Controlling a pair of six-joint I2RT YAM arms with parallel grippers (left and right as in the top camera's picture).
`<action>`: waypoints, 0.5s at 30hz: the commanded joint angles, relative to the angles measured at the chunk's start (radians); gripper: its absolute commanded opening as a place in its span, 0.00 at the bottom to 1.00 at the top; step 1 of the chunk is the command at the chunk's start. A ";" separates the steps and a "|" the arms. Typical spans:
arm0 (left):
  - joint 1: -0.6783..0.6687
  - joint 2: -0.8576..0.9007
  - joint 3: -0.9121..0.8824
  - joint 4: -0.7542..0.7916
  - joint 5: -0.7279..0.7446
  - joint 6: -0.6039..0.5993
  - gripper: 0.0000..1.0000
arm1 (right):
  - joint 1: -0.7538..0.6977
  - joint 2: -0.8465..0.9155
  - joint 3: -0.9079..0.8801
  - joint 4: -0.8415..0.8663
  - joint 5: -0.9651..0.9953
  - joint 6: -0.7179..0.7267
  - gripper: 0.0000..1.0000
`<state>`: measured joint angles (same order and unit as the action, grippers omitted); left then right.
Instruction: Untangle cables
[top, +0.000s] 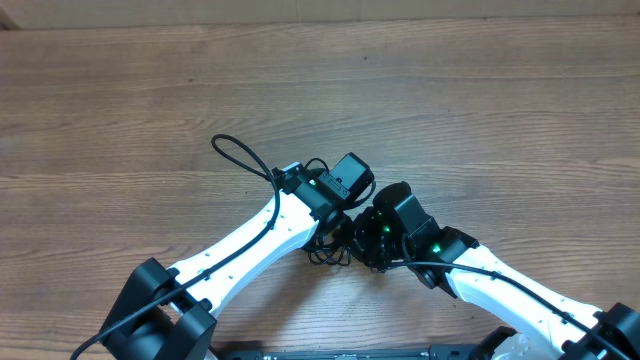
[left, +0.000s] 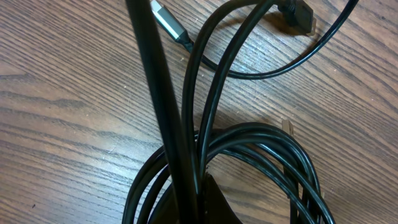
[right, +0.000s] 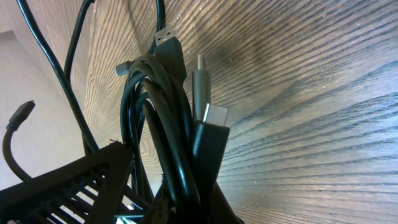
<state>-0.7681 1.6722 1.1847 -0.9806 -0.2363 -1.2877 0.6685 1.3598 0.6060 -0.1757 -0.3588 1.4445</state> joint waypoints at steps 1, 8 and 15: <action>-0.024 0.008 0.014 -0.016 0.044 -0.013 0.04 | -0.003 -0.003 0.044 0.039 0.043 0.029 0.04; -0.035 0.008 0.014 -0.029 0.087 -0.014 0.04 | -0.003 -0.003 0.044 0.046 0.043 0.056 0.04; -0.039 0.008 0.013 -0.043 0.087 -0.014 0.05 | -0.003 -0.003 0.044 0.062 0.043 0.060 0.04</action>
<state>-0.7807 1.6722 1.1847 -1.0073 -0.2337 -1.2877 0.6685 1.3598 0.6060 -0.1501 -0.3592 1.4673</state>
